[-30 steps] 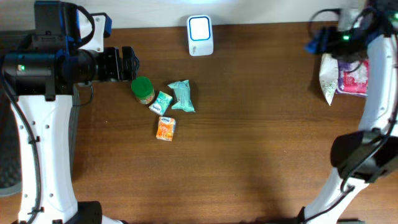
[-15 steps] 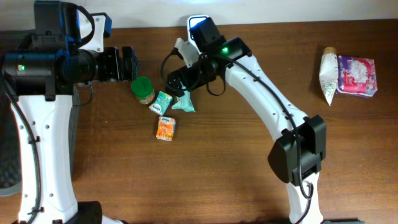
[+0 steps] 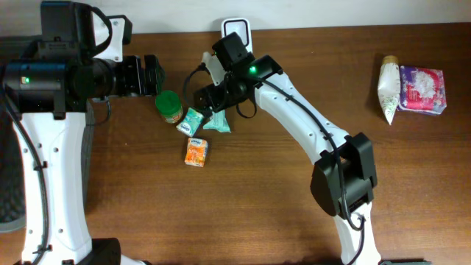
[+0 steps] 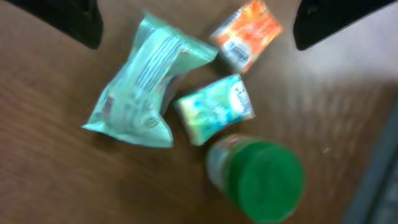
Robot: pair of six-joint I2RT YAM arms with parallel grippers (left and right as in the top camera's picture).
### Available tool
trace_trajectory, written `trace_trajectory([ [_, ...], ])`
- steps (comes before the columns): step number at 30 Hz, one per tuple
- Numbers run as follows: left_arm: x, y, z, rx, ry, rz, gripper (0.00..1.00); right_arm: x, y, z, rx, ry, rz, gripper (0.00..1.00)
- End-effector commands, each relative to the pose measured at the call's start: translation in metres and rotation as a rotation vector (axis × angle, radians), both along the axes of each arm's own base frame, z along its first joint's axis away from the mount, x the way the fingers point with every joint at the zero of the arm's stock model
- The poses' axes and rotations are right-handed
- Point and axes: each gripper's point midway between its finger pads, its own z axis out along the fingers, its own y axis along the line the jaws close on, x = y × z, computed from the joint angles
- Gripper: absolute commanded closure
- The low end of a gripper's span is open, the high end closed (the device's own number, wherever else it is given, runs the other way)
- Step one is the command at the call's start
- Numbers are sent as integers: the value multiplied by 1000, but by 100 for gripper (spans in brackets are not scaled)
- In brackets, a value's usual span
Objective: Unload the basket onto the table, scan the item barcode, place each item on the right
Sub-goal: 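Reach the right gripper to the green wipes pack and grasp it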
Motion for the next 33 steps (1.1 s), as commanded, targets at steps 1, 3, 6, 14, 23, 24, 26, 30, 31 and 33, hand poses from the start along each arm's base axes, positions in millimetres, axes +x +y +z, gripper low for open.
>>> trace_trajectory([
  [1,1,0,1,-6,-3,5,1,1,-9,-34,-55,23,-65,17],
  [3,1,0,1,-6,-3,5,1,4,-7,-53,-38,26,-96,21],
  [6,1,0,1,-6,-3,5,1,8,-8,-76,-48,45,-130,29],
  [14,1,0,1,-6,-3,5,1,7,-32,-111,-190,70,-182,85],
  [23,1,0,1,-6,-3,5,1,-7,-66,-47,-366,40,-182,23],
  [24,1,0,1,-6,-3,5,1,-9,-61,-39,-365,38,-172,23],
  [26,1,0,1,-6,-3,5,1,-19,-34,-29,-359,-10,-114,28],
  [30,1,0,1,-6,-3,5,1,-42,-11,-44,-429,-37,-55,33],
  [31,1,0,1,-6,-3,5,1,-42,-11,-54,-434,-32,-52,33],
  [33,1,0,1,-6,-3,5,1,-40,-11,-66,-447,-23,-52,33],
])
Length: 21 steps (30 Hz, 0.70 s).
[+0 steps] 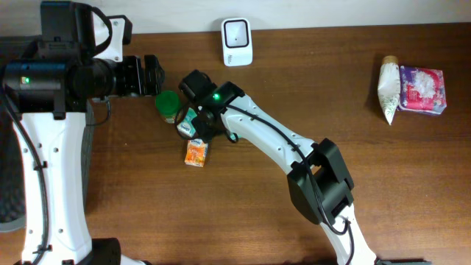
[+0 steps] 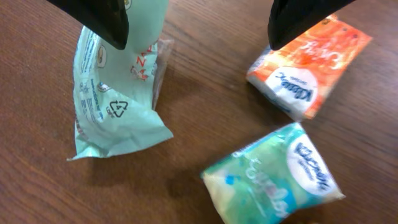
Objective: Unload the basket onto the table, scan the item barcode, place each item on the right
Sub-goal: 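Reach the right gripper to the green wipes pack and grasp it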
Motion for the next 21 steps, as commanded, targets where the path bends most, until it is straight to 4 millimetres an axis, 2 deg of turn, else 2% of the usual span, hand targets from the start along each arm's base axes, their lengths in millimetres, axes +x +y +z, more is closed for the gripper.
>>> trace_trajectory([
  [1,1,0,1,-7,-3,4,1,6,-8,-14,-47,-15,-11,33],
  [6,1,0,1,-7,-3,4,1,15,-23,-53,-155,-17,-34,32],
  [7,1,0,1,-7,-3,4,1,23,-40,-58,-232,-48,-62,33],
  [10,1,0,1,-7,-3,4,1,33,-68,-59,-244,-34,-184,33],
  [12,1,0,1,-7,-3,4,1,34,-71,-58,-247,-29,-189,33],
  [14,1,0,1,-7,-3,4,1,34,-70,-46,-240,-37,-188,33],
  [16,1,0,1,-7,-3,4,1,34,-64,-17,-196,-42,-189,33],
  [20,1,0,1,-7,-3,4,1,22,-51,35,36,91,-257,33],
  [21,1,0,1,-6,-3,4,1,27,-49,44,154,154,-302,28],
])
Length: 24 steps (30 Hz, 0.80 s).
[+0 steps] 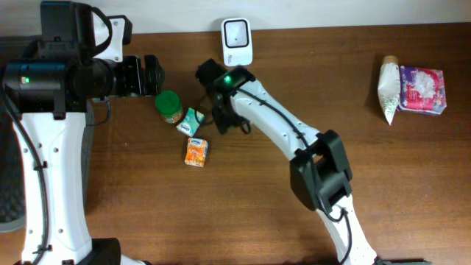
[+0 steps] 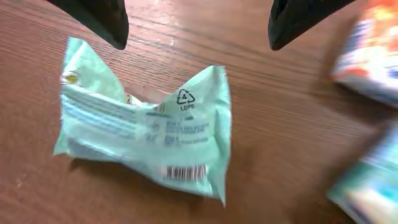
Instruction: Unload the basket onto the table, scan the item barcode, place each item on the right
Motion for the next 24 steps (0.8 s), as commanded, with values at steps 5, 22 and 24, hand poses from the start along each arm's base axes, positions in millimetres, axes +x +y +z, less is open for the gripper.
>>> trace_trajectory([
  [5,1,0,1,-7,-3,4,1,57,-48,45,575,196,-586,1],
  [22,1,0,1,-7,-3,4,1,15,-58,-59,357,324,-753,41],
  [24,1,0,1,-7,-3,4,1,10,-61,-55,337,315,-528,50],
])
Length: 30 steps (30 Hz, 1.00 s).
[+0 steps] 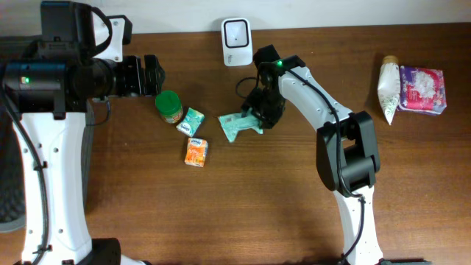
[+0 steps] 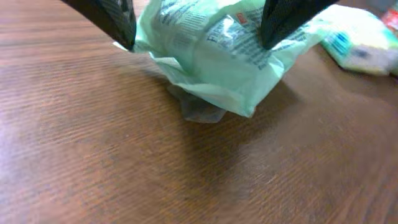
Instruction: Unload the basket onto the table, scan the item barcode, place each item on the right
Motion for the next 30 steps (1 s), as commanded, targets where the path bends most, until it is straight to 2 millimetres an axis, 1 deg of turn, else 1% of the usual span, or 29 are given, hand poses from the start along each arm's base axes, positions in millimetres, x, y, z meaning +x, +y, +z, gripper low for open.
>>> trace_trajectory([
  [1,1,0,1,-7,-3,5,1,-5,-13,1,-39,-96,353,54],
  [2,1,0,1,-7,-3,5,1,-5,-12,13,-32,-132,437,59],
  [3,1,0,1,-7,-3,5,1,-6,-13,28,-27,-167,519,58],
  [4,1,0,1,-7,-3,5,1,-7,-18,42,-49,-187,588,57],
  [5,1,0,1,-7,-3,5,1,-8,-29,53,-110,-182,624,56],
  [6,1,0,1,-7,-3,5,1,-10,-46,67,-202,-163,640,45],
  [7,1,0,1,-7,-3,5,1,-14,-42,73,-168,-153,637,18],
  [8,1,0,1,-7,-3,5,1,-22,-34,75,-110,-131,636,1],
  [10,1,0,1,-7,-3,5,1,-37,-21,74,-10,-84,632,1],
  [11,1,0,1,-7,-3,5,1,-46,-14,69,43,-51,628,1],
  [12,1,0,1,-7,-3,5,1,-56,-10,58,74,-9,627,1],
  [14,1,0,1,-7,-3,5,1,-65,5,46,183,20,593,1],
  [15,1,0,1,-7,-3,5,1,-65,16,43,254,10,574,1],
  [16,1,0,1,-7,-3,5,1,-61,20,36,267,-1,546,1],
  [19,1,0,1,-7,-3,5,1,-49,16,16,262,-21,467,1],
  [20,1,0,1,-7,-3,5,1,-47,16,7,263,-40,468,4],
  [21,1,0,1,-7,-3,5,1,-43,13,-1,232,-63,475,30],
  [22,1,0,1,-7,-3,5,1,-41,6,-7,179,-70,481,44],
  [23,1,0,1,-7,-3,5,1,-39,-2,-11,113,-73,488,51],
  [24,1,0,1,-7,-3,5,1,-39,-11,-10,63,-62,490,57],
  [25,1,0,1,-7,-3,5,1,-40,-27,-7,-37,-37,497,64],
  [26,1,0,1,-7,-3,5,1,-40,-41,-2,-121,-19,506,78],
  [27,1,0,1,-7,-3,5,1,-38,-58,9,-220,-4,517,84],
  [28,1,0,1,-7,-3,5,1,-38,-79,26,-338,19,532,83],
  [30,1,0,1,-7,-3,5,1,-43,-100,36,-456,59,538,78],
])
